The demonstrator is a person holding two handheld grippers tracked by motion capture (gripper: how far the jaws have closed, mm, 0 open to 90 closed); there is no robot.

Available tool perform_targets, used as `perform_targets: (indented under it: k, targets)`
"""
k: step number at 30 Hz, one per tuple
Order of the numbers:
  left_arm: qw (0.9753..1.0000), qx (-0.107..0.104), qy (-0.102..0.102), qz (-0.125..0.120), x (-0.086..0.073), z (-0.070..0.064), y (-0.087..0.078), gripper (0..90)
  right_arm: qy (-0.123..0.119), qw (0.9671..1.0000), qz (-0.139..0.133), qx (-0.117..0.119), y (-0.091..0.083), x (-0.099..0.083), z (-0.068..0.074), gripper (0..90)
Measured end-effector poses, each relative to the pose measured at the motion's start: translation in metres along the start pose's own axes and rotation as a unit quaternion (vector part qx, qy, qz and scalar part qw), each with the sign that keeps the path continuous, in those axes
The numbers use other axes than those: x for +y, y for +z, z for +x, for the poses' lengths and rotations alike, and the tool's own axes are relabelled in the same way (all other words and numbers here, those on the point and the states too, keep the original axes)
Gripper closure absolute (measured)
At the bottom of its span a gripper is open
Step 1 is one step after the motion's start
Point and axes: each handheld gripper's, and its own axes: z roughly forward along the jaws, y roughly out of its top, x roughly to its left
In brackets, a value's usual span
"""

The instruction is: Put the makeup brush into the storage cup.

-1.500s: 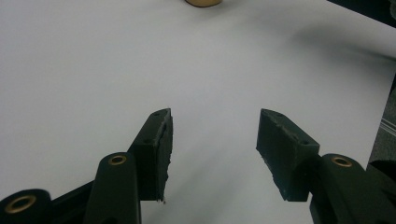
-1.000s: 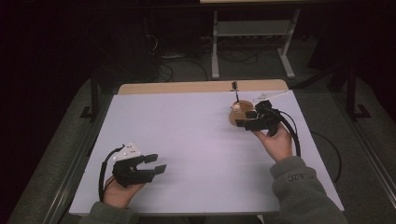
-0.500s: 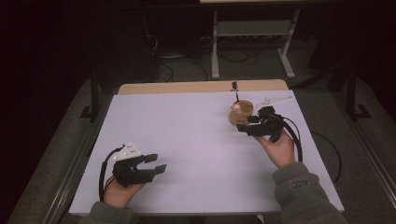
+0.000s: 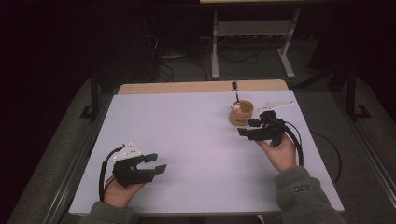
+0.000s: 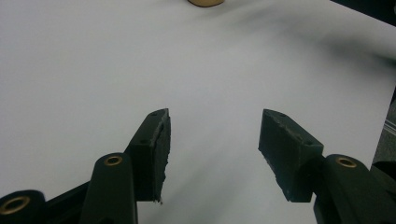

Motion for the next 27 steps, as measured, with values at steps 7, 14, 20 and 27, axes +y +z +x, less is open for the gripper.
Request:
perform_targets:
  k: [7, 14, 20, 27]
  targets:
    - [1.0000, 0.000, -0.002, -0.001, 0.000, 0.000, 0.000, 42.9, 0.014, 0.9999, 0.005, 0.004, -0.001, -0.006, -0.001, 36.3]
    - [1.0000, 0.001, -0.002, -0.001, 0.000, 0.000, 0.000, 42.6, 0.012, 0.9999, 0.005, 0.003, -0.001, -0.008, -0.001, 36.3]
    - [1.0000, 0.001, -0.002, -0.002, 0.000, 0.000, 0.000, 42.0, 0.020, 0.9997, 0.009, 0.005, 0.000, -0.014, -0.003, 36.3]
    - [1.0000, 0.001, -0.005, -0.003, 0.000, 0.000, 0.001, 40.9, 0.023, 0.9996, 0.014, 0.005, 0.001, -0.019, -0.005, 36.3]
